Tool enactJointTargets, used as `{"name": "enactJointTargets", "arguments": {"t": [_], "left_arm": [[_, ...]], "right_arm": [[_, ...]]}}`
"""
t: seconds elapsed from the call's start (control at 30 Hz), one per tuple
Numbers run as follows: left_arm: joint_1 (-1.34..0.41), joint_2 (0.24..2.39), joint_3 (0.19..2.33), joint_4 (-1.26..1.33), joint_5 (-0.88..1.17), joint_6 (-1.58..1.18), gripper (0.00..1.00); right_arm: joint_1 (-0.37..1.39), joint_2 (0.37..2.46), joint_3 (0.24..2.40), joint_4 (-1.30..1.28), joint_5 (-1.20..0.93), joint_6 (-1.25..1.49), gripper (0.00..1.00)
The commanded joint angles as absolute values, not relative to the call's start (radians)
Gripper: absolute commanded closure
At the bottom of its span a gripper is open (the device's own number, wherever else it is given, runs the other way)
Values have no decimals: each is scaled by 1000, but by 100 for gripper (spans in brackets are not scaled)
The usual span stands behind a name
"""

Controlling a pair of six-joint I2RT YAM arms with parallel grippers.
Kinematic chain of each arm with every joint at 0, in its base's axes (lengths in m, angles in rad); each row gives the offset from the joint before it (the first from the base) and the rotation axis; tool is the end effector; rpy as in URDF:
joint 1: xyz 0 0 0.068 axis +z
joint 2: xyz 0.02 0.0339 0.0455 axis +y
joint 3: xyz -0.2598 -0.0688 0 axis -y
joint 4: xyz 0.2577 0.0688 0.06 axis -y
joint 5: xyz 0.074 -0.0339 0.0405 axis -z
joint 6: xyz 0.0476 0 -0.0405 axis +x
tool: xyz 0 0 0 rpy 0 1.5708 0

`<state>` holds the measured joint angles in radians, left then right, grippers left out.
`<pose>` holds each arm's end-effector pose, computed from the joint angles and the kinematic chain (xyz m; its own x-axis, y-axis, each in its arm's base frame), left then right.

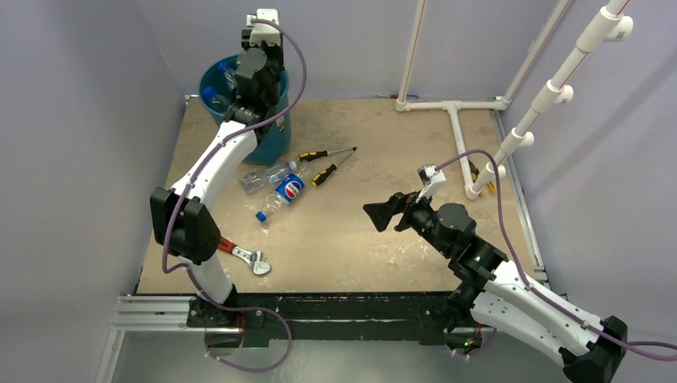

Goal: Put the plastic bottles in the bin
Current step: Place the plastic bottle in the trash bin.

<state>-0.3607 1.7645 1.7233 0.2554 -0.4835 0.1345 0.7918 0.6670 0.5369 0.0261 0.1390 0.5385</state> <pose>0.4227 -0.1358 0.4425 0.1820 0.0582 -0.9816 -0.1382 0.9899 0.0331 0.1450 0.1375 0.2877 -0.3744 0.3437 -0.8612 -0.4845 0.7194 0.4977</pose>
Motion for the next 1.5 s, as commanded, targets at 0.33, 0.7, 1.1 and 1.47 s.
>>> {"name": "enactJointTargets", "arguments": {"t": [0.33,0.7,1.1,1.47], "left_arm": [[-315,1853,1891,-82,-430,25,100],[-295,1915,1905,-196,-405,-49,100],[-290,1897,1867,-176,-449,-121,100],[-290,1811,1789,-170,-461,-142,98]], "right_arm": [[792,673,523,66,136,561,2],[792,663,532,46,140,565,2],[792,635,518,33,144,573,2],[792,598,516,55,167,574,2]]}}
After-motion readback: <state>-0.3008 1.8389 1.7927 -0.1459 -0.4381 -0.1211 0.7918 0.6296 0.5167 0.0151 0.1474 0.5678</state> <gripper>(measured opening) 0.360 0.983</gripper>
